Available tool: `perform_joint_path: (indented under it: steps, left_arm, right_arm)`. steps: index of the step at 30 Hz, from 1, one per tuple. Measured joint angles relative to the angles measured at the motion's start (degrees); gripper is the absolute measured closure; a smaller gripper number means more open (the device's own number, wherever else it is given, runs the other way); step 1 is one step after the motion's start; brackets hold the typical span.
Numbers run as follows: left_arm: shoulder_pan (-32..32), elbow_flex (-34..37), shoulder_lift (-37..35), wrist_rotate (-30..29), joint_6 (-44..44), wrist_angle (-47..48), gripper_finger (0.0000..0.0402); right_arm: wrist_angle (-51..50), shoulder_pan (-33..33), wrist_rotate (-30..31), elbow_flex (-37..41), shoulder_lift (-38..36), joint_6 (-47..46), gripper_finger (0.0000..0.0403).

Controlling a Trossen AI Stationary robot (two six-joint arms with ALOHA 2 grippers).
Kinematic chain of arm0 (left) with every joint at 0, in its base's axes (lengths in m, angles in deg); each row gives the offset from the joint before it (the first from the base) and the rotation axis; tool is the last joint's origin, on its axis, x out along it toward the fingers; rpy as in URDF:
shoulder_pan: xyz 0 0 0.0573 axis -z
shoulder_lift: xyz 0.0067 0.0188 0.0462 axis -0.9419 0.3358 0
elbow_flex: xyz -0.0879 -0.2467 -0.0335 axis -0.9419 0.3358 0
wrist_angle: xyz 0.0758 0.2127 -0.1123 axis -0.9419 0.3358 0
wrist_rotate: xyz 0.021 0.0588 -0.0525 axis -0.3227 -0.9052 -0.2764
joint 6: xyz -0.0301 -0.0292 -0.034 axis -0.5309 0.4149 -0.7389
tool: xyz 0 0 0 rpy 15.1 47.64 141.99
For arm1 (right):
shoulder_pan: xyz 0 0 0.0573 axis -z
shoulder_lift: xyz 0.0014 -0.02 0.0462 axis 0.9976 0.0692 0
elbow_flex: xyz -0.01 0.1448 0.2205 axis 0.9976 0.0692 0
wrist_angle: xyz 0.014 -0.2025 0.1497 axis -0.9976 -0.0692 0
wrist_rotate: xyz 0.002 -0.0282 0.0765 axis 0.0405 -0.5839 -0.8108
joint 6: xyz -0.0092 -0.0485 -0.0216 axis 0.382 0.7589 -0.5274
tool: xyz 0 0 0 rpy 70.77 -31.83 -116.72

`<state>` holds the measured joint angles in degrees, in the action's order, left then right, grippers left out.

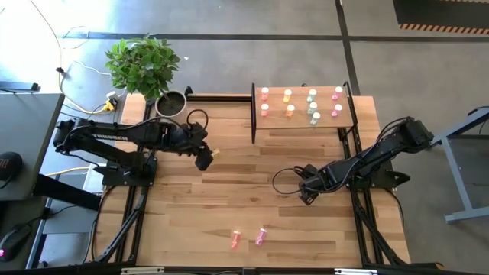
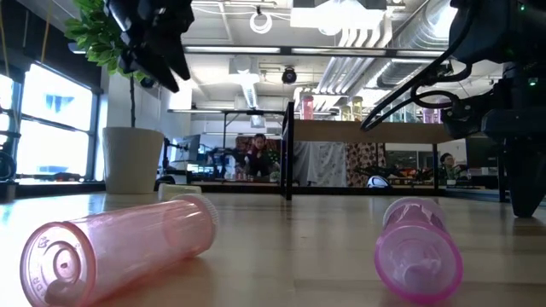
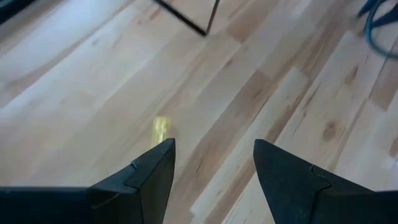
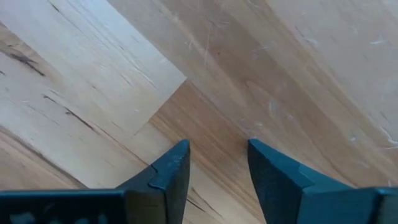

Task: Pick and place medicine bottles onto shelf by color
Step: Put the yellow pill bottle on the shelf aligned with the other yellow pill bottles

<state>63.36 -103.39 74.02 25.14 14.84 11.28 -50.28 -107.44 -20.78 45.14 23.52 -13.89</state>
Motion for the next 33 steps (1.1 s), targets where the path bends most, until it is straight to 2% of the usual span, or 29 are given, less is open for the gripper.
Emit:
perform_joint_path:
  steps: [5, 9, 16, 33]
  left_arm:
    - [1.13, 4.08, 0.02, 0.06, -1.02, -0.35, 0.0193]
    - [0.94, 7.63, 0.36, -0.02, -1.58, -4.90, 0.0193]
    - [-2.16, 9.98, 2.64, 0.04, 0.61, -5.62, 0.0193]
    - [-9.40, 10.96, 17.12, 2.00, 6.05, -9.46, 0.0193]
  right_arm:
    - [0.00, 0.00, 0.19, 0.00, 0.00, -0.43, 0.0249]
    - [0.17, 0.00, 0.35, 0.00, 0.00, -0.45, 0.0249]
    - [0.50, 0.00, 0.71, 0.04, 0.00, -2.36, 0.0249]
    - [1.18, 0.02, 1.57, 0.04, 0.04, -3.40, 0.0249]
